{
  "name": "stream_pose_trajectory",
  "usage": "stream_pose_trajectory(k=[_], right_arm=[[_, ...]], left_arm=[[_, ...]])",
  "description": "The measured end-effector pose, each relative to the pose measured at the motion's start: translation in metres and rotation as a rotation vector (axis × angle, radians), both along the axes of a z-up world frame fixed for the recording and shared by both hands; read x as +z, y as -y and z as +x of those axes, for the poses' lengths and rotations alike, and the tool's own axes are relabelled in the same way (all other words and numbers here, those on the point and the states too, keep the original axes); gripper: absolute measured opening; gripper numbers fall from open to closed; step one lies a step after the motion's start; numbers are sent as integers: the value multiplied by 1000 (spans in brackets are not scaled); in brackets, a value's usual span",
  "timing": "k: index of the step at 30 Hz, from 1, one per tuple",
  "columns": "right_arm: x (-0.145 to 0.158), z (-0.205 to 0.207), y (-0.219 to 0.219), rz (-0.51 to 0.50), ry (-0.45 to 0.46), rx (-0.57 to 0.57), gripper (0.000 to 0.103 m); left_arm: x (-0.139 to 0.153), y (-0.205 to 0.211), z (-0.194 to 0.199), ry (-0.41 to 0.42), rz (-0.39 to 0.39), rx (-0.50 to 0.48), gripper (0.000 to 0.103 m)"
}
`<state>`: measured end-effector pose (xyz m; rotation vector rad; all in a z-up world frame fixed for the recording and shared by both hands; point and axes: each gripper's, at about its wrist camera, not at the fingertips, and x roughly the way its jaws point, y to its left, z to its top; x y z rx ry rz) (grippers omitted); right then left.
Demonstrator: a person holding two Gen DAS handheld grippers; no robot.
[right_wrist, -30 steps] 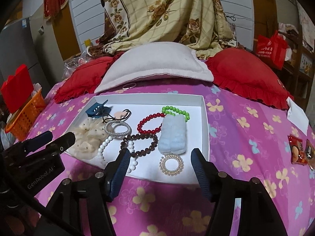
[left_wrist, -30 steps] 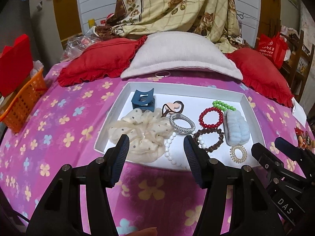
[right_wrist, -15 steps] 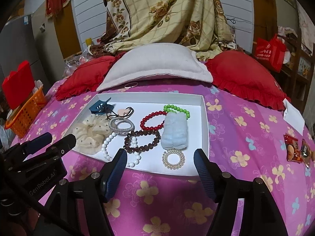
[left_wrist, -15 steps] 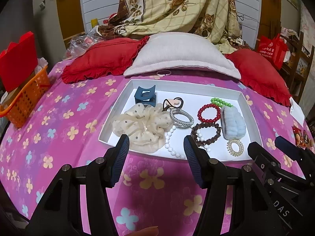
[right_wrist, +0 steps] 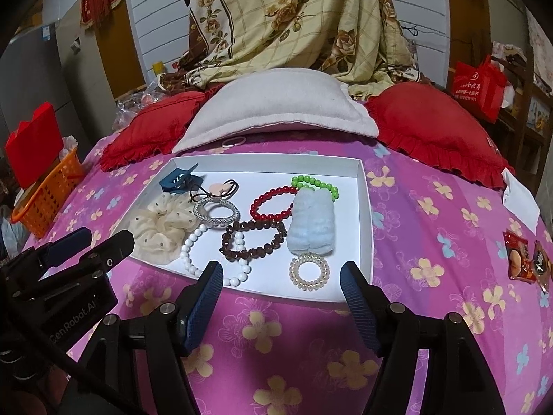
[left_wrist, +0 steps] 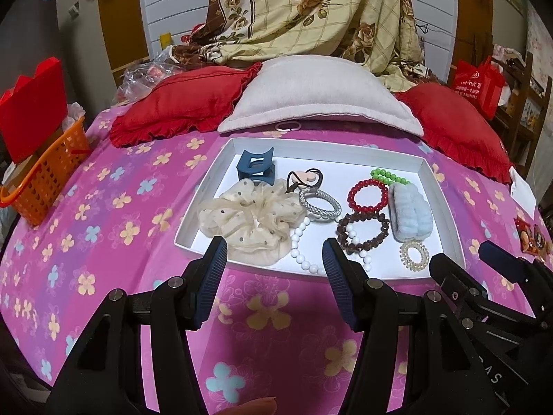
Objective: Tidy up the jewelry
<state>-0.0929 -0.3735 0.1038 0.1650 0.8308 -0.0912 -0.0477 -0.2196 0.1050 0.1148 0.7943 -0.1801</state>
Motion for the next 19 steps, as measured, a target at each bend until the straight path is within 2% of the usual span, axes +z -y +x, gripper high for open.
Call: stream_pose_trajectory(k=[19], right_arm=[[-4,2,4,7,-10,0,68]], left_arm=[[1,-2,1,-6,-10,-6,57]])
